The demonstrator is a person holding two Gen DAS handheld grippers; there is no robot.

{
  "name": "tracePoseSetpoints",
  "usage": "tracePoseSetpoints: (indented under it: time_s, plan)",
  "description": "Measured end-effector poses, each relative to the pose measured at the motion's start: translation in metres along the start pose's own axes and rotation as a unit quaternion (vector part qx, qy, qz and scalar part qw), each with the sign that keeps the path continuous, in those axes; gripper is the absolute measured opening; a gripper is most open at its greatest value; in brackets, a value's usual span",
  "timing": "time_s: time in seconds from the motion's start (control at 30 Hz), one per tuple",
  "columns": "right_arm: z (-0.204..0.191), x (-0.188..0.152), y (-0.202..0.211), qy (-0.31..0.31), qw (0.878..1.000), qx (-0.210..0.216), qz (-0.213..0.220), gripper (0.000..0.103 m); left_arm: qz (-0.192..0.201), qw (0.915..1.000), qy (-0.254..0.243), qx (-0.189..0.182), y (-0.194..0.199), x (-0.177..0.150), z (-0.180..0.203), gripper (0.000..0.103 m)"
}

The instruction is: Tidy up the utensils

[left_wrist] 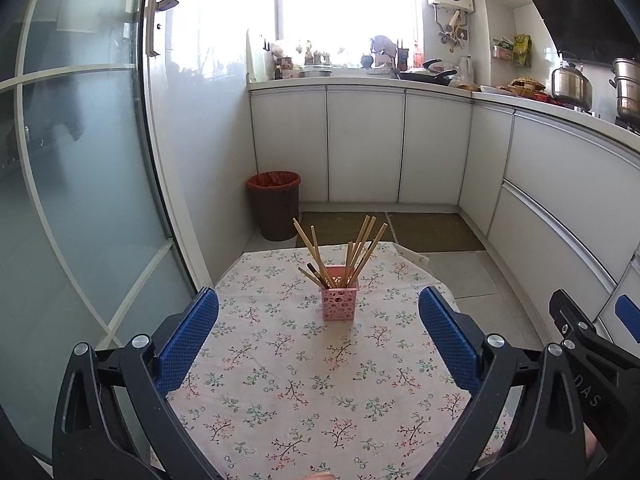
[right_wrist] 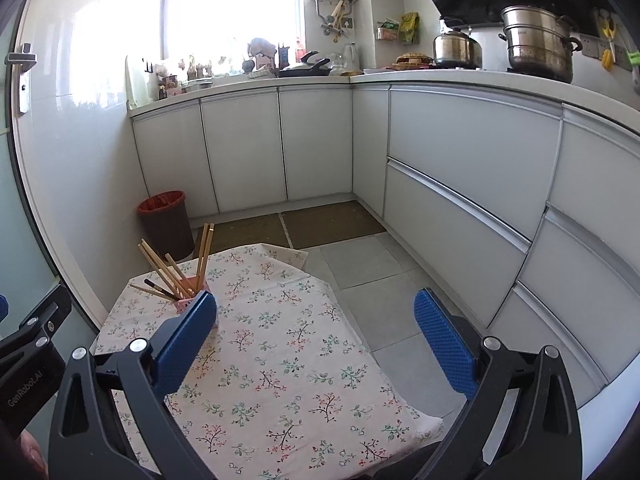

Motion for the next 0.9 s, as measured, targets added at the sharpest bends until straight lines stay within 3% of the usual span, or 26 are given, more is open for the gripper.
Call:
tracePoseSetpoints:
  time_s: [0.9]
  plan:
    - [-0.0003, 0.0001, 0.0034, -0.003, 1.0, 0.008, -0.006, 0.097, 0.003, 1.0, 0.0, 0.008, 0.0002, 0.0002, -0.005, 0.096]
Point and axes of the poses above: each gripper's, at about its wrist camera, not at the fingertips, and y roughly against the way its jaws point, z to its right, x to its top, the point moved 7 cm from there along -y, roughly the way its jaws point, and after that the axes turned 7 degrees about -y, right-handed, at the moved point
